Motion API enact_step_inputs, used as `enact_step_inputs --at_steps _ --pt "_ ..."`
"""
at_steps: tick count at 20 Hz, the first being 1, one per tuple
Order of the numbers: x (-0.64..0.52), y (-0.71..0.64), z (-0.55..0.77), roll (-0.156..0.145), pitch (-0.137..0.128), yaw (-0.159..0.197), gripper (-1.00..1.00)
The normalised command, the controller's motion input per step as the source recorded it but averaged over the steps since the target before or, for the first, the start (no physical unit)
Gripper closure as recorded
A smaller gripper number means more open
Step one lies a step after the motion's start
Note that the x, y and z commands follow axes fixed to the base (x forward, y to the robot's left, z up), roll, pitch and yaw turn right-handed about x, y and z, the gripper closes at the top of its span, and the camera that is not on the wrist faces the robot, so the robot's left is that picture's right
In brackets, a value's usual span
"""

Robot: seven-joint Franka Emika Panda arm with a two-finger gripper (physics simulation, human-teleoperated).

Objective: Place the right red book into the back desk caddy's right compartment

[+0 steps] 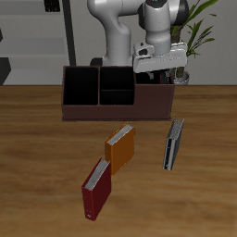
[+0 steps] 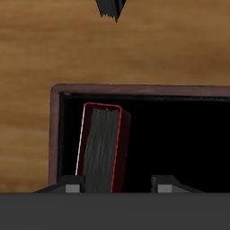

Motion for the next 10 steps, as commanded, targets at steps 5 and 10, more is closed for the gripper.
enact_step_inputs --at_steps 5,10 --pt "0.04 -0.17 0.1 -0.03 -0.007 -0.007 -1.0" --pt "0.07 -0.17 0.16 -0.024 -0.033 0.0 -1.0"
